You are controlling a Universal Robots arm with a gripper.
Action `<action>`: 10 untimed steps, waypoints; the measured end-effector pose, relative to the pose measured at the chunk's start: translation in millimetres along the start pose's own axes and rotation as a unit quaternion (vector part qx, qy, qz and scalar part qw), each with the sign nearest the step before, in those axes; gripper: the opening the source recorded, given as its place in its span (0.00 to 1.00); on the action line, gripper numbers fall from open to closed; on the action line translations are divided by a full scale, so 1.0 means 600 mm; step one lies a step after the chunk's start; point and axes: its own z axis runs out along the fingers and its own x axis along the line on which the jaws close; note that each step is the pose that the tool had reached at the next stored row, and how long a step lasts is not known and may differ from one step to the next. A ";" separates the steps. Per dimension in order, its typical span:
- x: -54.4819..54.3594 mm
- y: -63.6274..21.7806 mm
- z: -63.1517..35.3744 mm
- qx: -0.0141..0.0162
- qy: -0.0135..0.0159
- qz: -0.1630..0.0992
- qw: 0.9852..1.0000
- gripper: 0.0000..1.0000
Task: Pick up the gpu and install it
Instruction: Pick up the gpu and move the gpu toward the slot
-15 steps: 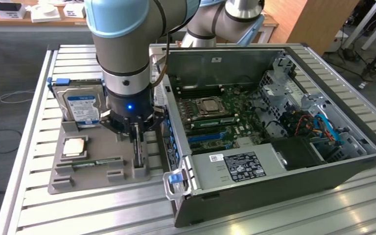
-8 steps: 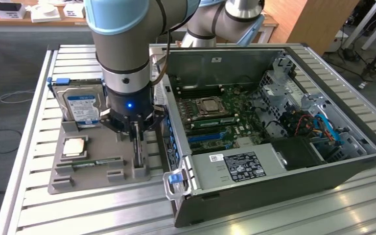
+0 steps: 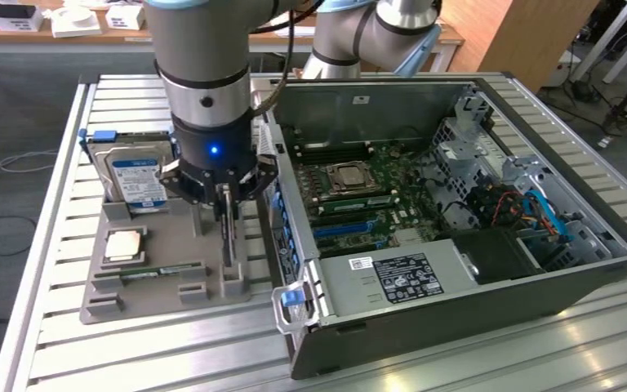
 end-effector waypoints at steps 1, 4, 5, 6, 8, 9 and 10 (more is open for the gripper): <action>-0.001 0.001 -0.017 0.000 0.000 0.000 1.000 0.27; -0.002 0.002 -0.040 0.000 0.000 0.000 1.000 0.27; -0.002 0.002 -0.048 0.000 0.000 0.000 1.000 0.27; -0.002 0.003 -0.055 0.000 0.000 0.000 1.000 0.27; -0.003 0.003 -0.070 0.000 0.000 0.000 1.000 0.27; -0.003 0.004 -0.078 0.000 0.000 0.000 1.000 0.27; -0.003 0.004 -0.085 0.000 0.000 0.000 1.000 0.27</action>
